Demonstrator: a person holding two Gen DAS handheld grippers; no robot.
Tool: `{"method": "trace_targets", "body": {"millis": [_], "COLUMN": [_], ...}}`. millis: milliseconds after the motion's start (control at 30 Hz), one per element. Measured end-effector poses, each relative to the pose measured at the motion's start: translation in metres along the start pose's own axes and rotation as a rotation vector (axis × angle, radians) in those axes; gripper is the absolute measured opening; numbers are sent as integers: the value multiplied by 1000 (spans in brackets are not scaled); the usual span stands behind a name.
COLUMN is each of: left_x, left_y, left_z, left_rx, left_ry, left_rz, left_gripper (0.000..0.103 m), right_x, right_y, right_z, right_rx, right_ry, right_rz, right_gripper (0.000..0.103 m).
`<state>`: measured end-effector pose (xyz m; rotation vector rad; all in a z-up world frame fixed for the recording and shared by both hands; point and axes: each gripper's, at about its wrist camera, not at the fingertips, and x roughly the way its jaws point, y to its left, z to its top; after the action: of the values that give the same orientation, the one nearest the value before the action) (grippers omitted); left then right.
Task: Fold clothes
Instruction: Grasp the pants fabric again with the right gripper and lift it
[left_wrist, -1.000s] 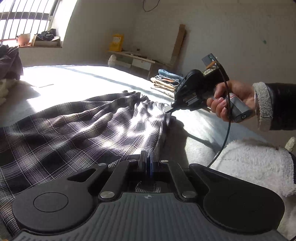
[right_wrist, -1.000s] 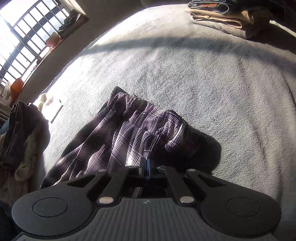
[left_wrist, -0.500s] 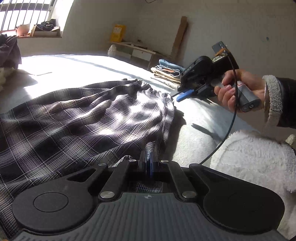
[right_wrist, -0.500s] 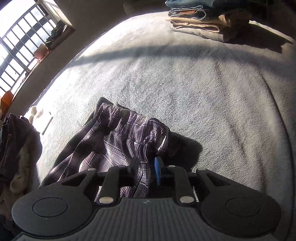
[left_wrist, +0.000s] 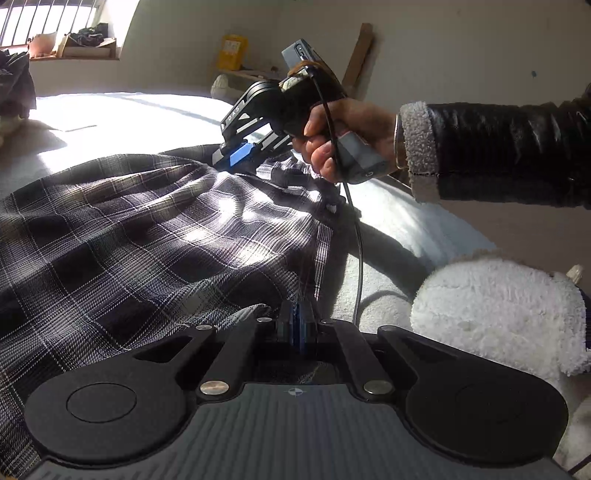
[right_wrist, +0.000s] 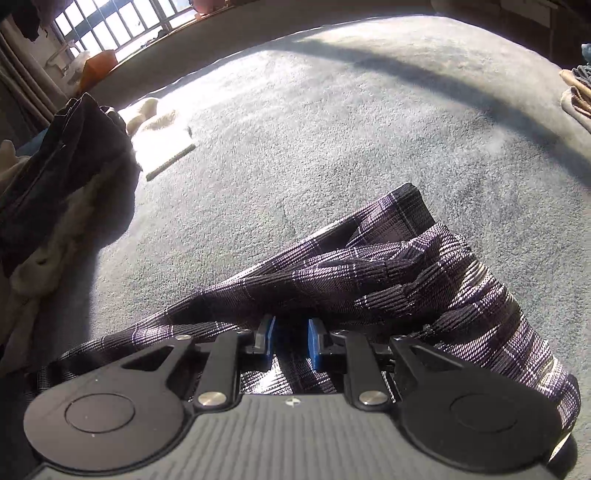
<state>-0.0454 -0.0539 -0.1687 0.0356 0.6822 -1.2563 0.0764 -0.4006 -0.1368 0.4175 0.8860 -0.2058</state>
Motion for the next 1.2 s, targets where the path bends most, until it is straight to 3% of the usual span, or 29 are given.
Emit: {"method": "trace_targets", "body": {"millis": [100,233,333,400,500,633,733,800,867,1000,1067,1200], "left_x": [0,1,2,1,-2,-4,-5,-5,-8,-24,-33,-46], "left_y": [2,5,7,8,8,10,12,13,10,1,-2,-8], "left_z": [-2,-1,0,1,2,5,7,7,5,3,1,-3], "left_rx": [-9,-18,-23,-24,-38,-48,-64,-84,-84,-52,-40,-4], "left_ry": [4,9,13,12,0,-21,0,35,49,41,34,42], "left_rz": [-13,-29,-40,-35,-33,-34,-58,-62,-53,-18,0,45], "left_gripper": [1,1,1,1,1,1,2,11,35,46,53,56], "right_x": [-18,-18,4,3,-28,-79,-102,-107,-107,-101,-95,-86], "right_y": [3,33,52,47,35,10,-18,-37,-56,-79,-75,-61], "right_z": [0,-14,-24,-23,-21,-33,-62,-88,-115,-153,-160,-171], "right_rx": [-11,-135,-216,-161,-110,-39,93,215,367,609,630,643], "right_ry": [-43,115,168,105,48,132,234,315,370,383,393,414], "right_rz": [97,271,211,172,257,357,365,338,306,280,294,323], "right_gripper": [20,21,20,20,21,25,28,30,40,44,45,48]}}
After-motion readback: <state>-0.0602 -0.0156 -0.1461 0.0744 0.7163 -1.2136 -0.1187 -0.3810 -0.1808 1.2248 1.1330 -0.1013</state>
